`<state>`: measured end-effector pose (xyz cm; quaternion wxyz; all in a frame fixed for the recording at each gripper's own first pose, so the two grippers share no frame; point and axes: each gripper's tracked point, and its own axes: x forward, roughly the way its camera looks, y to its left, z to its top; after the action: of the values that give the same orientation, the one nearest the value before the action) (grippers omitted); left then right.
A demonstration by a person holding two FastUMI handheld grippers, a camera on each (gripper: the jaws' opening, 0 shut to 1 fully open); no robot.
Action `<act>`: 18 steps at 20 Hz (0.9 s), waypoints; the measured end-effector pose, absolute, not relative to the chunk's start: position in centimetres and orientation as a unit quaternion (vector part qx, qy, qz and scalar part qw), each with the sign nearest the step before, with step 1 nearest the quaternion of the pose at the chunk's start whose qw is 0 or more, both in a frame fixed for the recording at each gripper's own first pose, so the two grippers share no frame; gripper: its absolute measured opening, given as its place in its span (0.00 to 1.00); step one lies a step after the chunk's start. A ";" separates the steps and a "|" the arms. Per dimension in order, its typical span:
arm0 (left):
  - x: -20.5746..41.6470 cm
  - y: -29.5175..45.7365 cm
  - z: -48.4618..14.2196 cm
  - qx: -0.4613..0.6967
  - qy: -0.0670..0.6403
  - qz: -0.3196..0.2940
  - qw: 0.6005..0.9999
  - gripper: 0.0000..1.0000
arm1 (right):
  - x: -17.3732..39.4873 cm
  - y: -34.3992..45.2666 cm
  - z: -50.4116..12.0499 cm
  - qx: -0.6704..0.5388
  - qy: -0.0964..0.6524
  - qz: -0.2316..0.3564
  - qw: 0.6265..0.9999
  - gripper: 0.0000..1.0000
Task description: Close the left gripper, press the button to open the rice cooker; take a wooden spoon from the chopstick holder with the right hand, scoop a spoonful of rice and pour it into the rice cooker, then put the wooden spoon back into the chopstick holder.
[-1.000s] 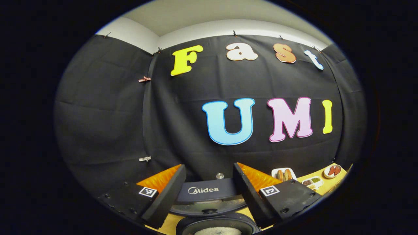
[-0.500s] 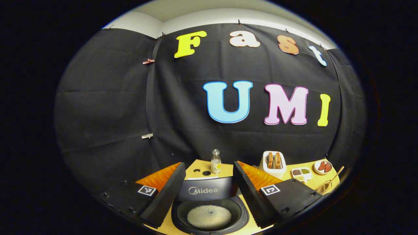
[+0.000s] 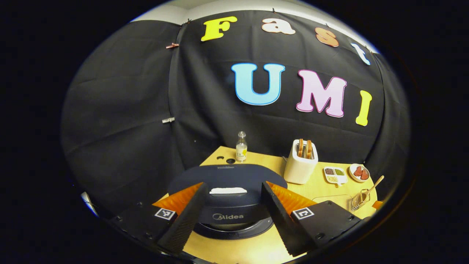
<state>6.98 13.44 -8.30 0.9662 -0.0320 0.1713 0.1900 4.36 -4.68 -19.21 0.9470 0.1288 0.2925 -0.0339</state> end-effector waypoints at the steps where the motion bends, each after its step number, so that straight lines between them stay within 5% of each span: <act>1: 6.9 13.4 -9.3 -0.032 0.178 0.189 0.965 1.00 | 4.2 -4.8 -19.3 0.126 0.295 -0.033 0.947 0.99; 11: 6.4 14.0 -16.2 -0.018 0.217 0.184 0.958 0.98 | 2.7 -5.3 -19.8 0.118 0.306 -0.033 0.944 0.98; 18: 6.8 13.8 -16.8 -0.004 0.185 0.182 0.966 0.99 | 1.6 -4.7 -19.3 0.103 0.305 -0.035 0.946 0.99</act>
<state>6.82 13.83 -16.76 0.9658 -0.0041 0.1849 0.1817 1.63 -4.71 -19.30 0.9460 0.1027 0.3054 -0.0346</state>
